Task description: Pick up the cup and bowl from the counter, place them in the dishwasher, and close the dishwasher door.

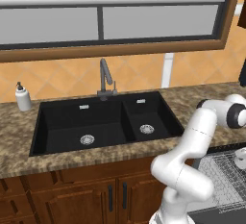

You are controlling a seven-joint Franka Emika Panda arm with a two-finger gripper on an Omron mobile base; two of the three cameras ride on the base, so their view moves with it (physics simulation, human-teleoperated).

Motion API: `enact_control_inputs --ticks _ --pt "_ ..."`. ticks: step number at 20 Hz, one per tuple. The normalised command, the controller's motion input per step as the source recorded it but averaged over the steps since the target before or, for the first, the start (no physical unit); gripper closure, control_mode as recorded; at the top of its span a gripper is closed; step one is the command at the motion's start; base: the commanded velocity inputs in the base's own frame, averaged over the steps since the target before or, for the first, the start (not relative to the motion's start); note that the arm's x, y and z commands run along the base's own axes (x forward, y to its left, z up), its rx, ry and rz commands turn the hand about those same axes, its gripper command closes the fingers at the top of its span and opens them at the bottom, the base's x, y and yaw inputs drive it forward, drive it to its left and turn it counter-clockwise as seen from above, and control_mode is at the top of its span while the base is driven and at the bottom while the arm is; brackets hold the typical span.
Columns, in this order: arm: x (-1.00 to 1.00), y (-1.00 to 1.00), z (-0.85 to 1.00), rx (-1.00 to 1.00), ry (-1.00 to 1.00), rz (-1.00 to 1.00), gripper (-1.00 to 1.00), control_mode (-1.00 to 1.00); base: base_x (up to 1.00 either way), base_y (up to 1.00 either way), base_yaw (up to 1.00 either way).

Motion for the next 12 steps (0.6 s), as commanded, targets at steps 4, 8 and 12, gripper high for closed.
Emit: enact_control_inputs --ticks 4,8,12 --pt "0.14 0.0 -0.78 0.0 0.0 0.05 1.0 -1.0 0.0 0.0 0.0" --pt "0.09 0.0 -0.77 0.0 0.0 0.05 1.0 -1.0 0.0 0.0 0.0" --pt "0.03 0.0 -0.51 0.0 0.0 0.04 1.0 -1.0 0.0 0.0 0.0"
